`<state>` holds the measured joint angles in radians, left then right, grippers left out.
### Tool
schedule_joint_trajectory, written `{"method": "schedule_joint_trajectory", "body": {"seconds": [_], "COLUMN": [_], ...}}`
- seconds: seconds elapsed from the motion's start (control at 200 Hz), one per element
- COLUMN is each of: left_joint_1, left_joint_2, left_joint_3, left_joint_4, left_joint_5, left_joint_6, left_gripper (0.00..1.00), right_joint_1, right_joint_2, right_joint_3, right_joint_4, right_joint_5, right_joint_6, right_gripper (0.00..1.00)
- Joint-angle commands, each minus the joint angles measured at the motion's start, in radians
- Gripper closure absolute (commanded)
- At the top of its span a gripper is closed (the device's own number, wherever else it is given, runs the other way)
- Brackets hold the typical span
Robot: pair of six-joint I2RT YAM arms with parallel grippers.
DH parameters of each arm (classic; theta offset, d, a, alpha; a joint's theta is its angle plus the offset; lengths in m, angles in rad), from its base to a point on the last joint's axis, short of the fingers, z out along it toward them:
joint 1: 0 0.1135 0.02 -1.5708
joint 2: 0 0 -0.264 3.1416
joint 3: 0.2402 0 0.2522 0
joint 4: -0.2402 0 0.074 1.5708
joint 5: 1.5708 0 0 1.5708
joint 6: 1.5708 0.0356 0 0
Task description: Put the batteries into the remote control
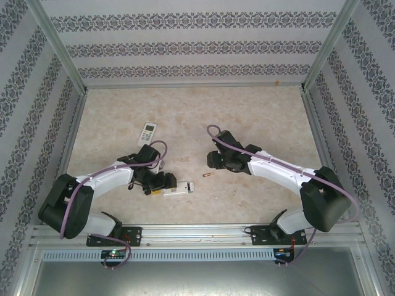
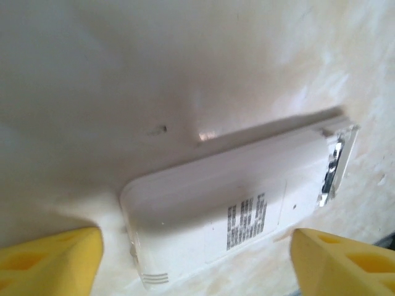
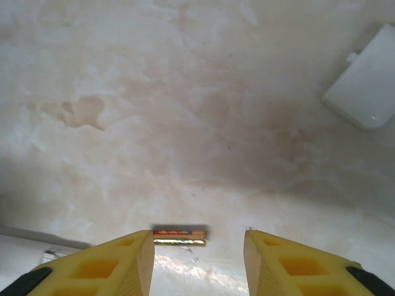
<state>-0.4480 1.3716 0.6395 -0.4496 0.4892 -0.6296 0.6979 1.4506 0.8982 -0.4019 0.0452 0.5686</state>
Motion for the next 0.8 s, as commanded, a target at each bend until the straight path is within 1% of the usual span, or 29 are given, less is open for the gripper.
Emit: {"method": "schedule_joint_trajectory", "body": {"seconds": [0.0,0.1,0.115,0.125,0.15,0.195,0.275,0.345,0.455,0.545,0.659,0.799], "left_joint_1": [0.009,0.008,0.009,0.008,0.009,0.009,0.009,0.008,0.008,0.009,0.009,0.009], "left_joint_2": [-0.048,-0.086,-0.088,-0.092,-0.099,-0.113,-0.132,-0.14,-0.137,-0.13,-0.12,-0.126], "left_joint_3": [0.021,0.024,0.024,0.022,0.019,0.012,-0.008,-0.017,-0.023,-0.025,-0.024,-0.033], "left_joint_4": [0.031,0.012,0.012,0.012,0.015,0.024,0.048,0.057,0.055,0.058,0.06,0.068], "left_joint_5": [-0.146,-0.175,-0.177,-0.179,-0.184,-0.19,-0.192,-0.196,-0.199,-0.195,-0.194,-0.195], "left_joint_6": [0.039,0.053,0.055,0.055,0.053,0.047,0.03,0.023,0.025,0.028,0.028,0.027], "left_gripper": [0.09,0.02,0.02,0.01,0.0,0.0,0.0,0.0,0.0,0.0,0.0,0.0], "right_joint_1": [0.01,0.021,0.023,0.025,0.026,0.027,0.026,0.028,0.029,0.033,0.039,0.037], "right_joint_2": [0.041,0.09,0.098,0.106,0.114,0.135,0.151,0.163,0.196,0.214,0.224,0.232], "right_joint_3": [0.056,0.101,0.107,0.113,0.123,0.131,0.096,0.07,0.083,0.081,0.063,0.062], "right_joint_4": [-0.105,-0.178,-0.188,-0.2,-0.213,-0.228,-0.143,-0.073,-0.07,-0.045,-0.022,-0.02], "right_joint_5": [0.047,0.059,0.066,0.073,0.079,0.073,-0.001,-0.046,-0.044,-0.079,-0.081,-0.053], "right_joint_6": [-0.054,-0.061,-0.052,-0.04,-0.019,0.042,0.183,0.272,0.38,0.448,0.531,0.542], "right_gripper": [0.56,0.56,0.55,0.52,0.5,0.49,0.49,0.48,0.48,0.48,0.49,0.54]}}
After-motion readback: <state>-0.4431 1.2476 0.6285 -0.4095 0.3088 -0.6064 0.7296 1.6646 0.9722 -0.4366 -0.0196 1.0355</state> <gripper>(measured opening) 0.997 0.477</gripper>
